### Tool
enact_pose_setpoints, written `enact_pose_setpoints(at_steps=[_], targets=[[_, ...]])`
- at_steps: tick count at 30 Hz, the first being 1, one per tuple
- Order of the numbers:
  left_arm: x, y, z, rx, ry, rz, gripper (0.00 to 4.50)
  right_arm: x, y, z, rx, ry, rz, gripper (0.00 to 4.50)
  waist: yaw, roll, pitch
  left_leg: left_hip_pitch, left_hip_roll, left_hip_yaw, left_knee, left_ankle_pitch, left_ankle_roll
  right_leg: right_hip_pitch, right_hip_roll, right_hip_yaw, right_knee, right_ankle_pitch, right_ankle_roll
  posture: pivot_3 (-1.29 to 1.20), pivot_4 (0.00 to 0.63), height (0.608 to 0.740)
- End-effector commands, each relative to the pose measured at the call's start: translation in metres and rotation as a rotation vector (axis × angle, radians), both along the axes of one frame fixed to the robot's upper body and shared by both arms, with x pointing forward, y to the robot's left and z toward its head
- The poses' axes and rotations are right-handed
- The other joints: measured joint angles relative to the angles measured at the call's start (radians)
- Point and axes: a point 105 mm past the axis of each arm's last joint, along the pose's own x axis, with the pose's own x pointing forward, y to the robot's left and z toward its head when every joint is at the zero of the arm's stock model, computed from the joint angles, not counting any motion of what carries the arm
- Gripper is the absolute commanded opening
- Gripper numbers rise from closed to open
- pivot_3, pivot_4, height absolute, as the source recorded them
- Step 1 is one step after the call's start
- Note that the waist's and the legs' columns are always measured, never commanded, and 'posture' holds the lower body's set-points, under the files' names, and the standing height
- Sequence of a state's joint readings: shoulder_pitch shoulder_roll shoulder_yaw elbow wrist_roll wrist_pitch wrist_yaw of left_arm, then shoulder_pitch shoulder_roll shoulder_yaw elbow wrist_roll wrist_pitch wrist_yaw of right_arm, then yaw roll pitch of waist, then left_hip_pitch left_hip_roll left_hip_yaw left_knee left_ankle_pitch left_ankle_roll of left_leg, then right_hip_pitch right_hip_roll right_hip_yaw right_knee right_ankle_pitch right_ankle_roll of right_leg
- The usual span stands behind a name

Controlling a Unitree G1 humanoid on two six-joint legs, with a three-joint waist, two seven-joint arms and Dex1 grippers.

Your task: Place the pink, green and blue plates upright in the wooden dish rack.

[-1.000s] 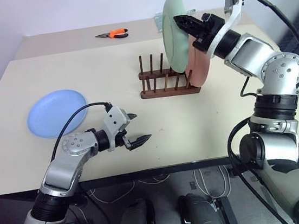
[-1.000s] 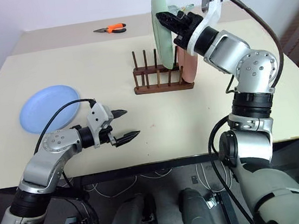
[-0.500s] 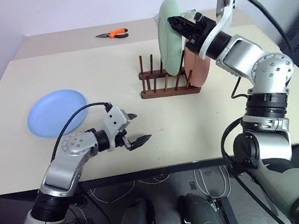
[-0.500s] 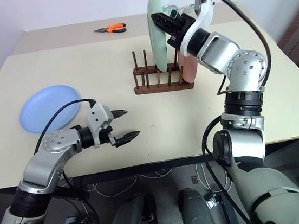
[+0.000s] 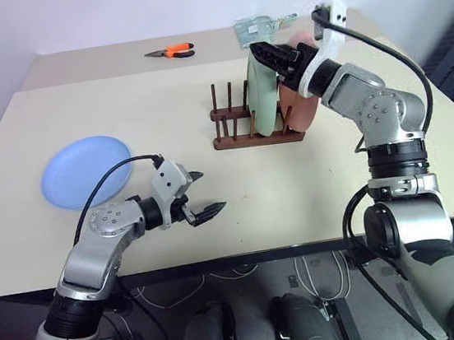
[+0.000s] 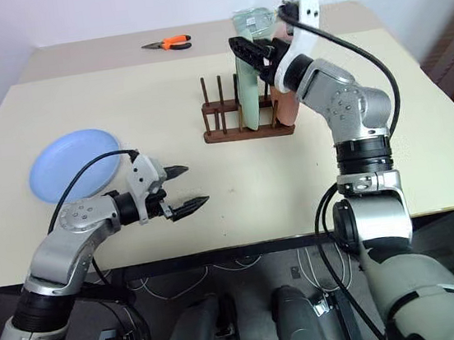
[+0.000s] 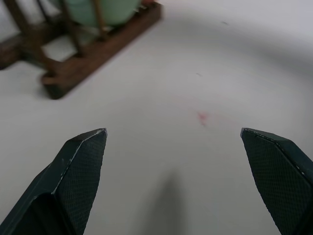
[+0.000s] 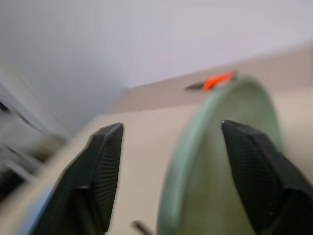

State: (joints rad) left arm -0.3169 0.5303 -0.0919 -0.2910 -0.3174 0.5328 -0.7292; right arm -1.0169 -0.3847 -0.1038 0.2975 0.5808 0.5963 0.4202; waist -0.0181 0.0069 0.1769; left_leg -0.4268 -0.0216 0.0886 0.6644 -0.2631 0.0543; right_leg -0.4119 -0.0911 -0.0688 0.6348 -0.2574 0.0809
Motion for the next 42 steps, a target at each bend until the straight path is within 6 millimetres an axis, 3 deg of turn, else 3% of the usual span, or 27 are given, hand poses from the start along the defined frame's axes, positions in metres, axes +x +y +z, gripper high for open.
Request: enact_pose_setpoints(at_steps=[1,5,7,9,10,12,14,15,20,23,29,30,31,32,34,36,38,42], targets=[[0.030,0.036,0.041,-0.116,-0.170,0.288,4.50,-0.022,0.009,0.034,-0.246,-0.326,-0.018,2.97,0.001,0.000,0.000,0.000,0.000,0.000,0.000,0.000,0.000,0.000,0.000,0.000,0.000,0.000,0.000,0.00,0.150,0.740],[0.057,0.117,0.068,-0.278,-0.228,0.790,4.50,-0.040,0.017,0.040,-0.500,-0.557,-0.038,2.97,0.002,-0.001,0.000,0.000,0.000,0.000,0.001,0.000,0.000,0.000,0.001,0.000,0.001,0.000,0.000,0.00,0.150,0.740],[0.055,0.175,0.067,-0.199,-0.235,1.125,4.50,-0.053,0.027,0.035,-0.599,-0.638,0.017,2.97,-0.001,-0.002,0.001,0.000,0.000,0.000,0.001,0.000,0.000,0.000,0.001,0.000,0.001,0.000,0.001,0.00,0.150,0.740],[0.039,0.225,0.063,-0.137,-0.212,1.413,4.50,-0.069,0.040,0.019,-0.673,-0.665,0.138,2.97,-0.002,-0.002,0.001,0.001,0.000,0.000,0.000,0.001,-0.001,0.000,0.002,0.000,0.001,0.000,0.001,0.00,0.150,0.740],[0.030,0.239,0.060,-0.160,-0.182,1.503,4.50,-0.076,0.046,0.008,-0.692,-0.646,0.210,2.97,-0.002,-0.002,0.001,0.001,0.001,0.000,0.000,0.001,-0.001,0.000,0.003,0.000,0.001,0.000,0.001,0.00,0.150,0.740],[0.021,0.250,0.053,-0.208,-0.096,1.596,4.50,-0.086,0.057,-0.010,-0.717,-0.627,0.302,3.54,0.004,-0.004,0.000,0.001,0.001,0.000,0.000,0.001,-0.001,0.001,0.003,0.000,0.001,0.000,0.001,0.00,0.150,0.740],[0.014,0.251,0.040,-0.254,0.012,1.658,4.50,-0.097,0.071,-0.033,-0.738,-0.606,0.393,4.31,0.012,-0.006,0.001,0.001,0.001,0.000,0.001,0.001,-0.001,0.001,0.002,0.000,0.001,0.000,0.002,0.00,0.150,0.740],[0.012,0.250,0.035,-0.266,0.054,1.679,4.50,-0.101,0.075,-0.041,-0.752,-0.600,0.421,4.47,0.017,-0.007,0.001,0.001,0.001,-0.001,0.002,0.001,-0.001,0.002,0.002,-0.001,0.000,0.001,0.003,0.00,0.150,0.740],[0.016,0.219,-0.002,-0.408,0.340,1.583,4.50,-0.108,0.084,-0.072,-0.800,-0.591,0.470,4.47,0.033,-0.013,0.000,0.001,-0.001,-0.002,0.003,0.000,-0.003,0.003,0.001,-0.002,-0.001,0.002,0.004,0.00,0.150,0.740],[0.018,0.206,-0.017,-0.549,0.452,1.522,3.69,-0.111,0.084,-0.078,-0.810,-0.588,0.479,4.50,0.027,-0.014,0.000,0.001,-0.001,-0.002,0.003,0.000,-0.003,0.003,0.002,-0.002,-0.001,0.002,0.004,0.00,0.150,0.740],[0.015,0.208,-0.022,-0.670,0.477,1.548,0.73,-0.107,0.076,-0.087,-0.850,-0.573,0.442,4.50,0.022,-0.014,0.000,0.003,0.000,-0.002,0.002,0.001,-0.005,0.004,0.002,-0.002,0.000,0.002,0.004,0.00,0.150,0.740],[0.017,0.208,-0.019,-0.666,0.463,1.542,0.21,-0.106,0.075,-0.087,-0.848,-0.560,0.437,4.50,0.022,-0.014,0.000,0.003,0.000,-0.002,0.002,0.000,-0.006,0.004,0.002,-0.002,0.000,0.002,0.004,0.00,0.150,0.740],[0.021,0.207,-0.010,-0.645,0.414,1.517,0.07,-0.104,0.074,-0.087,-0.847,-0.550,0.428,4.50,0.024,-0.014,0.000,0.003,0.000,-0.002,0.002,0.000,-0.006,0.004,0.002,-0.002,0.000,0.002,0.004,0.00,0.150,0.740],[0.024,0.205,-0.004,-0.629,0.380,1.498,0.07,-0.103,0.073,-0.086,-0.847,-0.544,0.421,4.50,0.024,-0.014,0.000,0.003,-0.001,-0.002,0.002,0.000,-0.006,0.004,0.002,-0.002,0.000,0.002,0.004,0.00,0.150,0.740],[0.037,0.192,0.029,-0.560,0.199,1.372,0.07,-0.099,0.072,-0.085,-0.863,-0.547,0.407,4.50,0.025,-0.015,0.000,0.003,-0.001,-0.002,0.002,0.000,-0.006,0.004,0.002,-0.002,-0.001,0.002,0.004,0.00,0.150,0.740],[0.050,0.157,0.078,-0.577,0.012,1.162,0.07,-0.095,0.072,-0.080,-0.909,-0.604,0.367,4.50,0.028,-0.015,0.000,0.003,-0.001,-0.002,0.002,0.000,-0.007,0.004,0.003,-0.002,0.000,0.002,0.004,0.00,0.150,0.740],[0.051,0.128,0.109,-0.594,-0.084,1.006,0.07,-0.092,0.073,-0.076,-0.950,-0.659,0.343,4.50,0.031,-0.015,0.000,0.002,-0.001,-0.002,0.002,0.000,-0.007,0.004,0.002,-0.002,-0.001,0.002,0.004,0.00,0.150,0.740],[0.051,0.095,0.128,-0.539,-0.118,0.859,0.07,-0.083,0.078,-0.067,-1.019,-0.782,0.266,4.50,0.019,-0.015,0.000,0.002,-0.001,-0.002,0.001,0.000,-0.007,0.004,0.002,-0.002,-0.002,0.002,0.004,0.00,0.150,0.740]])
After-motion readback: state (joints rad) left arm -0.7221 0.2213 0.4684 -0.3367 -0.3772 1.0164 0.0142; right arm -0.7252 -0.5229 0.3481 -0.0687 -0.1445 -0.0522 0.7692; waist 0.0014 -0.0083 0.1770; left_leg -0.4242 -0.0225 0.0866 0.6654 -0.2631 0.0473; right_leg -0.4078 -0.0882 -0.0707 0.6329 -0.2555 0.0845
